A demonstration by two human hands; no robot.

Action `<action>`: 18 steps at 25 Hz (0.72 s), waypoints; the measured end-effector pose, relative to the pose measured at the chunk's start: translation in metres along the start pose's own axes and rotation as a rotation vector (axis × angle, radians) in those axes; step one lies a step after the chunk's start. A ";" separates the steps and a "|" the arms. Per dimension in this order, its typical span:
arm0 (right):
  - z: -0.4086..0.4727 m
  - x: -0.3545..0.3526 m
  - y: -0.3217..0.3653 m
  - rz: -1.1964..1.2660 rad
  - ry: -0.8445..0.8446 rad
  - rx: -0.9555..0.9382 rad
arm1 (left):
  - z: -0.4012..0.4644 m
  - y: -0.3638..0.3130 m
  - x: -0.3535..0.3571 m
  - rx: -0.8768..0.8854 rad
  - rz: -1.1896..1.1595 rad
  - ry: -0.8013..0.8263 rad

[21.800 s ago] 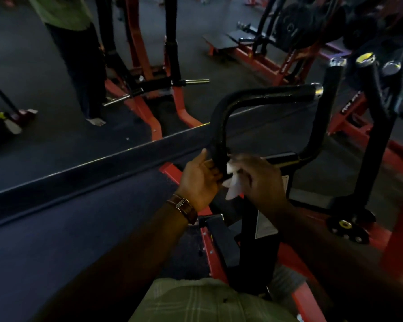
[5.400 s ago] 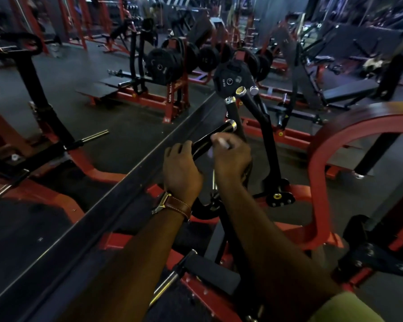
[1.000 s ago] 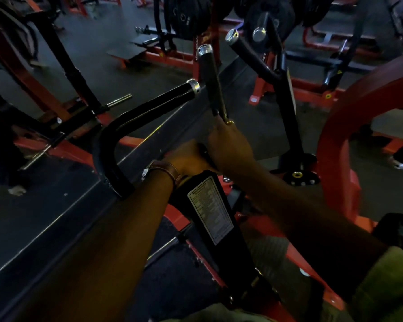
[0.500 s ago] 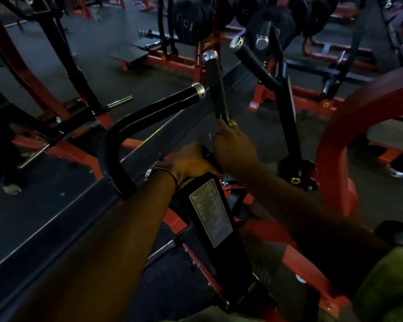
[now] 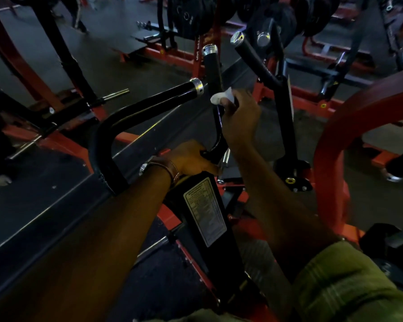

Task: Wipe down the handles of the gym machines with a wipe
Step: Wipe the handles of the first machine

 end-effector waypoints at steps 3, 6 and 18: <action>-0.037 -0.018 -0.030 -0.018 -0.082 0.100 | 0.001 0.001 0.000 0.001 -0.015 -0.001; -0.081 -0.024 -0.055 0.257 -0.027 0.262 | 0.000 -0.001 0.001 -0.009 -0.033 -0.006; -0.094 0.063 -0.102 1.234 0.501 1.099 | -0.005 -0.001 -0.001 -0.038 -0.038 0.003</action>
Point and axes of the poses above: each hand's wrist, its own z-axis towards the middle knuckle, its own x-axis out of the palm, y = z × x, the point moved 9 cm from there along z, towards the middle knuckle, and after that the axes turned 8 degrees about z, right-handed, at the moved point
